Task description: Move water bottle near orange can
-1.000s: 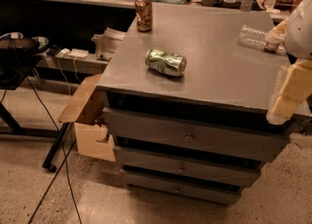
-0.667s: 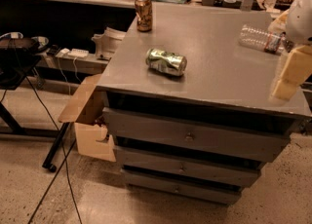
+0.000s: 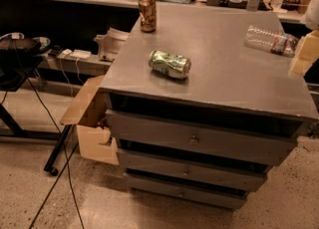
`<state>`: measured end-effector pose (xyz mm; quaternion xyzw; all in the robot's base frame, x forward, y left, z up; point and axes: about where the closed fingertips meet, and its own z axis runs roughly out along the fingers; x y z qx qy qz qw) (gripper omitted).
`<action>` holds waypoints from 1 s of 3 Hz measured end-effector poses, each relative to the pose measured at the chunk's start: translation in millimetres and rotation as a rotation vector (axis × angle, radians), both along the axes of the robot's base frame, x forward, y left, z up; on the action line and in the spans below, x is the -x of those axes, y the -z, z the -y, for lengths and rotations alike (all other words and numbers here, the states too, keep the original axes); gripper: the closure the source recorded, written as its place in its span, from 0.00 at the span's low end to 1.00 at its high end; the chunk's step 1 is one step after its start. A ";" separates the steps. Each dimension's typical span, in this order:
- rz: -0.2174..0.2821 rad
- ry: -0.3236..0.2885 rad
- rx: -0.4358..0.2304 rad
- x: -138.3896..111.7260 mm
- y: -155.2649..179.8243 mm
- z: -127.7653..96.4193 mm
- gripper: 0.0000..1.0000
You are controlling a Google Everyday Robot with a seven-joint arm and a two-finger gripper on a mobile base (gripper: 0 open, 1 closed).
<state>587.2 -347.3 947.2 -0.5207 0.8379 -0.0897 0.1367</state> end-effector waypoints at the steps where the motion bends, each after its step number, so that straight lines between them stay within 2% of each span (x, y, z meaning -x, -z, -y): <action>1: 0.114 0.072 0.007 -29.5 -7.4 41.1 0.00; 2: 0.131 0.070 0.007 -34.5 -8.8 40.3 0.00; 3: 0.149 0.041 0.030 -34.6 -6.6 39.7 0.00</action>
Offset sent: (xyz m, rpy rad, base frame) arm 0.0232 -0.0351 0.0056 -0.0069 -0.0858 -0.0625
